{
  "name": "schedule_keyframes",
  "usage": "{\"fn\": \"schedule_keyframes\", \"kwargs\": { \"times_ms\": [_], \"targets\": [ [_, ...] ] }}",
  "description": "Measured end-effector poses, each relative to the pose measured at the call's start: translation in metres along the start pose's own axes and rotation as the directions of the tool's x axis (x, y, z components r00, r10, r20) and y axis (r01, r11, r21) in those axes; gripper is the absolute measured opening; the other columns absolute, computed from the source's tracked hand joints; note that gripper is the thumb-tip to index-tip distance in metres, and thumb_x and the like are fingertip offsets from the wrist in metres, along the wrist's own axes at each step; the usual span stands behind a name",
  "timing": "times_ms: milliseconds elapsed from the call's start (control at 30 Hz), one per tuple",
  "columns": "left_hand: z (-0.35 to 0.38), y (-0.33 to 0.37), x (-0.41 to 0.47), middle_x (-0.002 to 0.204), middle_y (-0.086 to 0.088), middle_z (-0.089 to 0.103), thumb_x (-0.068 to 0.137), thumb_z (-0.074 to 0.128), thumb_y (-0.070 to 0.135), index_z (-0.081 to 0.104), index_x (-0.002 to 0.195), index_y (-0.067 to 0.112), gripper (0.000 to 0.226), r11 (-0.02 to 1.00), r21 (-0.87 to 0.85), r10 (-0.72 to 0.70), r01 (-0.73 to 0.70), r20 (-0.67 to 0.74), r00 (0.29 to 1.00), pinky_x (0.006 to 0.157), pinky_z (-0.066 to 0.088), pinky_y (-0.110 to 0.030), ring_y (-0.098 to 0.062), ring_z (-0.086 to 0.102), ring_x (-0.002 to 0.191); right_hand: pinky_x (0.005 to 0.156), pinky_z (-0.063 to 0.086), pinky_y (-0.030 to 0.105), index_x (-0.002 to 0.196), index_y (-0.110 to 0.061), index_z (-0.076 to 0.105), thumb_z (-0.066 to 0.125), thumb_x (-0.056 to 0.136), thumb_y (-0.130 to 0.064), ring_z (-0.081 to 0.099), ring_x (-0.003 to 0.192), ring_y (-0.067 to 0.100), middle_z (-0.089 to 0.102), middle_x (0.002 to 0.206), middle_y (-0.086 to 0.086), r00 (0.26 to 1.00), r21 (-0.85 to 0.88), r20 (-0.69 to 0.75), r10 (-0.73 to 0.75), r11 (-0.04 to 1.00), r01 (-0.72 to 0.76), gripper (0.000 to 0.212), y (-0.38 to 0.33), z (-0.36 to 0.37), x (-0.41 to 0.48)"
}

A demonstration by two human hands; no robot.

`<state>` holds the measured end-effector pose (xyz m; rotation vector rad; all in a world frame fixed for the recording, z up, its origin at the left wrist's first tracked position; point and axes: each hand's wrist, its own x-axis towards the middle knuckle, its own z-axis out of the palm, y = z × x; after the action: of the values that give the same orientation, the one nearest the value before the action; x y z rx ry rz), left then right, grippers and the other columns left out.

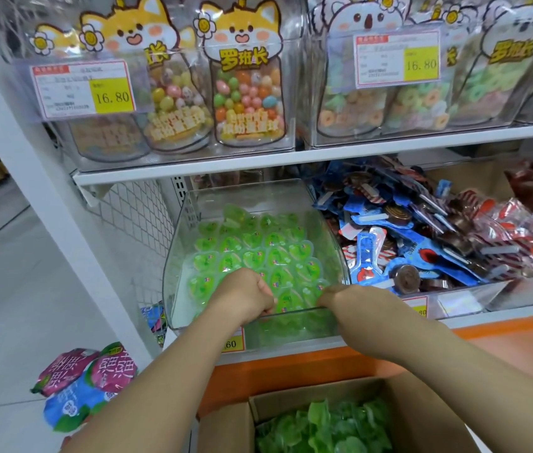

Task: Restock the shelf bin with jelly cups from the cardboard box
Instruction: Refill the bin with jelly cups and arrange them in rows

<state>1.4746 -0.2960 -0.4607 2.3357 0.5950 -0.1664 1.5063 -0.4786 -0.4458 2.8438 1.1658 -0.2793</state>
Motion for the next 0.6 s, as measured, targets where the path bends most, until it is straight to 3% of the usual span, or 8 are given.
{"fn": "schedule_keyframes", "kwargs": {
  "times_ms": [167, 267, 400, 500, 600],
  "targets": [
    [-0.006, -0.004, -0.005, 0.069, 0.001, 0.07, 0.085, 0.068, 0.031, 0.061, 0.066, 0.02, 0.023, 0.996, 0.082, 0.04, -0.035, -0.056, 0.998, 0.077, 0.053, -0.028, -0.015, 0.066, 0.071, 0.093, 0.048, 0.039, 0.126, -0.025, 0.053, 0.042, 0.085, -0.004, 0.054, 0.114, 0.025, 0.053, 0.129, 0.004, 1.0, 0.127, -0.014, 0.009, 0.992, -0.007, 0.047, 0.002, -0.008, 0.0],
    [-0.018, -0.013, -0.009, 0.068, 0.008, 0.064, 0.084, 0.068, 0.029, 0.06, 0.07, 0.025, 0.017, 0.992, 0.064, 0.119, -0.11, -0.169, 0.978, 0.076, 0.054, -0.033, -0.014, 0.065, 0.07, 0.087, 0.047, 0.029, 0.123, -0.028, 0.058, 0.045, 0.09, -0.013, 0.059, 0.098, 0.018, 0.061, 0.121, 0.002, 0.985, 0.253, -0.173, 0.031, 0.967, 0.014, 0.037, 0.001, -0.028, 0.01],
    [-0.04, -0.026, -0.022, 0.074, 0.016, 0.063, 0.087, 0.062, 0.02, 0.06, 0.074, 0.032, 0.018, 0.96, 0.082, 0.275, -0.266, -0.432, 0.859, 0.072, 0.049, -0.028, -0.006, 0.06, 0.075, 0.087, 0.045, 0.024, 0.11, -0.021, 0.068, 0.055, 0.09, -0.019, 0.063, 0.095, 0.017, 0.069, 0.109, -0.003, 0.939, 0.396, -0.34, 0.044, 0.913, 0.101, 0.024, -0.016, -0.039, 0.058],
    [-0.054, -0.038, -0.022, 0.089, 0.011, 0.062, 0.088, 0.062, 0.016, 0.066, 0.087, 0.022, 0.007, 0.931, 0.107, 0.34, -0.35, -0.604, 0.721, 0.074, 0.037, -0.023, -0.011, 0.056, 0.09, 0.085, 0.046, 0.025, 0.106, -0.015, 0.069, 0.057, 0.087, -0.015, 0.063, 0.095, 0.02, 0.07, 0.105, 0.003, 0.924, 0.506, -0.363, 0.122, 0.858, 0.085, 0.023, -0.025, -0.032, 0.109],
    [-0.06, -0.053, -0.011, 0.097, 0.005, 0.059, 0.087, 0.062, 0.012, 0.066, 0.089, 0.02, 0.009, 0.932, 0.089, 0.323, -0.352, -0.643, 0.694, 0.083, 0.033, -0.022, -0.016, 0.052, 0.101, 0.09, 0.041, 0.028, 0.118, -0.009, 0.06, 0.061, 0.087, -0.022, 0.057, 0.109, 0.028, 0.063, 0.115, 0.011, 0.932, 0.476, -0.335, 0.135, 0.878, 0.044, 0.034, -0.03, -0.025, 0.16]
  ]
}}
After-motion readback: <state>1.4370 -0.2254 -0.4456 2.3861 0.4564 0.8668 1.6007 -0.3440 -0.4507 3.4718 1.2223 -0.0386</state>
